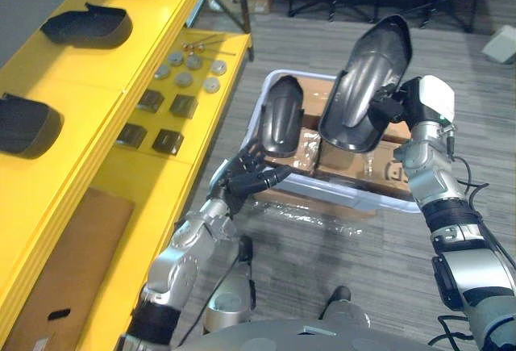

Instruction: Walk over and take three plastic housings, then place them on the shelf

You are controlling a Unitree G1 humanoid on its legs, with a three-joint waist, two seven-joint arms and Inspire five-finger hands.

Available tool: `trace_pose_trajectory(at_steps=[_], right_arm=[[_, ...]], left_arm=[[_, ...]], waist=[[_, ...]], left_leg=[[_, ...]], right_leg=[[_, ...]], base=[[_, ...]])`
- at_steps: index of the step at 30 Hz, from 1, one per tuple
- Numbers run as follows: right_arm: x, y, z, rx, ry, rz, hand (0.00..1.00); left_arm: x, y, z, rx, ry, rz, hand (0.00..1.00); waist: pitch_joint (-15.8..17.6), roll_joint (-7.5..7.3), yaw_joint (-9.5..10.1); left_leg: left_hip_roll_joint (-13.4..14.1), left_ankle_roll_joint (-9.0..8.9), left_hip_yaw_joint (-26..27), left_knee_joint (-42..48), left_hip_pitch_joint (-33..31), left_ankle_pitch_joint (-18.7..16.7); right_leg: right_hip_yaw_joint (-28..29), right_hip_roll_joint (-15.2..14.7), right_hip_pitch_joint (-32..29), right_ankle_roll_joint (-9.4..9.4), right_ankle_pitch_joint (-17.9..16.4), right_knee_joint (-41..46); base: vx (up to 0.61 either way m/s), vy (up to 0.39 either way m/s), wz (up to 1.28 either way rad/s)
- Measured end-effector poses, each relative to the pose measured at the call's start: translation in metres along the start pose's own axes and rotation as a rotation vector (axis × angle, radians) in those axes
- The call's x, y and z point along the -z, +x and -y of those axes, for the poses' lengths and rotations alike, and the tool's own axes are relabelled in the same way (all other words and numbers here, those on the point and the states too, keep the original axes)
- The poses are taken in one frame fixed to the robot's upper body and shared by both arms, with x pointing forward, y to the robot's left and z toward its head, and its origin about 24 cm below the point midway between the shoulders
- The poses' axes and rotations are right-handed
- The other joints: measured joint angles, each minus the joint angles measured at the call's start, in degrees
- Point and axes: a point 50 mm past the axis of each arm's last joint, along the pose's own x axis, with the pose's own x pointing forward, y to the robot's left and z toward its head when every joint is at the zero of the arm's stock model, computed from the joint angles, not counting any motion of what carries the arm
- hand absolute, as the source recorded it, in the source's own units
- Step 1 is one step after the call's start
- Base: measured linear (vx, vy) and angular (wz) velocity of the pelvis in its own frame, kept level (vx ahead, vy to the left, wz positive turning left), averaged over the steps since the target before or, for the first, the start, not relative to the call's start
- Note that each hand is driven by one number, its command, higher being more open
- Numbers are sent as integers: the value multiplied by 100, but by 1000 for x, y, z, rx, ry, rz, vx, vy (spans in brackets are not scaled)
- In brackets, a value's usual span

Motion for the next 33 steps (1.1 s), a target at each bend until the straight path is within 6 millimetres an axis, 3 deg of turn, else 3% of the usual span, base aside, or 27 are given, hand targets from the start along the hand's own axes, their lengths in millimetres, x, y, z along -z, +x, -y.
trace_pose_trajectory(at_steps=[2,5,11,16,20,33], right_arm=[[-6,-1,-2,-9,-25,52,0],[-12,-2,-4,-22,-28,104,0],[-30,-8,-17,-86,-103,264,0],[-42,-17,-30,-143,-120,358,0],[-46,-29,-47,-201,-92,368,0],[-80,-48,-70,-270,-16,511,0]], left_arm=[[3,8,-8,-23,-8,-44,100],[-9,17,-14,-25,1,-45,100],[-38,29,-5,44,-52,29,100],[-45,34,1,89,-141,41,100],[-43,35,2,93,-174,29,100],[-17,42,8,61,-185,-91,100]], waist=[[-76,-99,-74],[-176,-223,-178],[-315,-243,-192],[-348,-270,-201],[-435,-392,-211],[-517,-475,-211]], left_leg=[[25,-9,70,0,35,18],[29,-11,104,2,82,16],[31,-16,107,1,164,12],[24,-16,102,0,165,12],[12,-15,89,1,170,12],[2,-11,85,1,169,16]], right_leg=[[64,32,15,-9,49,-81],[120,35,40,-10,72,-92],[119,88,218,-21,183,-324],[109,94,240,-18,222,-373],[101,91,263,-15,226,-389],[99,100,294,-18,278,-467]], base=[[-9,-39,-20],[2,-20,-6],[-18,-17,0],[-37,-24,1],[-8,-6,0],[-16,-8,0]])
